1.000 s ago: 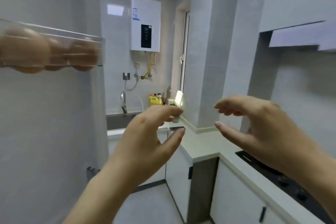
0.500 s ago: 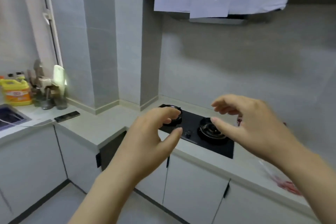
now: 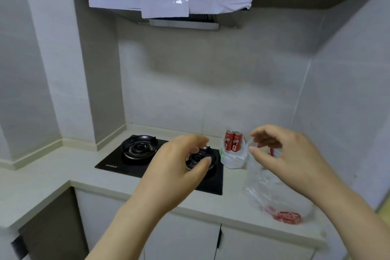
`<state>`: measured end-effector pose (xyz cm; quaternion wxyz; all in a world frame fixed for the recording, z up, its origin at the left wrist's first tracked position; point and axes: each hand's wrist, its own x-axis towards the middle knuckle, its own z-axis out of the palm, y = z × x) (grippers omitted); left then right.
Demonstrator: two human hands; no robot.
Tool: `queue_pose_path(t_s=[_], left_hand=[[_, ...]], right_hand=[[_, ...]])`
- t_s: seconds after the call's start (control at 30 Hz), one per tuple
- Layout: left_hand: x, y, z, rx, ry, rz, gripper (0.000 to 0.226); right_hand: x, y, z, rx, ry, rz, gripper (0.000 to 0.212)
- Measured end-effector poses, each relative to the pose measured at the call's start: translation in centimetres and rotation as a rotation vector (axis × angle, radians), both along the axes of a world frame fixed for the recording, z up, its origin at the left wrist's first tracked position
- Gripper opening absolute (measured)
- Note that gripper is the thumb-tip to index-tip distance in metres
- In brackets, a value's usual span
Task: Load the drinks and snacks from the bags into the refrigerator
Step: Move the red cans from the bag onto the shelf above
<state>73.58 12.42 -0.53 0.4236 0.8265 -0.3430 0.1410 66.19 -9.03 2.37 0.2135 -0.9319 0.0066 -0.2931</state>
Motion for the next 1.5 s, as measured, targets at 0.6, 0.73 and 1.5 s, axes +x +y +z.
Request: queue_pose_path(t_s=[0.6, 0.73, 1.5], left_hand=[[15.8, -16.4, -1.3, -0.023, 0.054, -0.135, 0.031], [22.3, -18.8, -1.9, -0.050, 0.073, -0.156, 0.030], [42.7, -35.5, -7.2, 0.135, 0.171, -0.151, 0.027]], right_hand=[[14.9, -14.8, -3.6, 0.158, 0.033, -0.098, 0.021], [20.5, -16.7, -4.2, 0.135, 0.050, -0.127, 0.022], [40.2, -34.9, -11.5, 0.221, 0.335, -0.216, 0.028]])
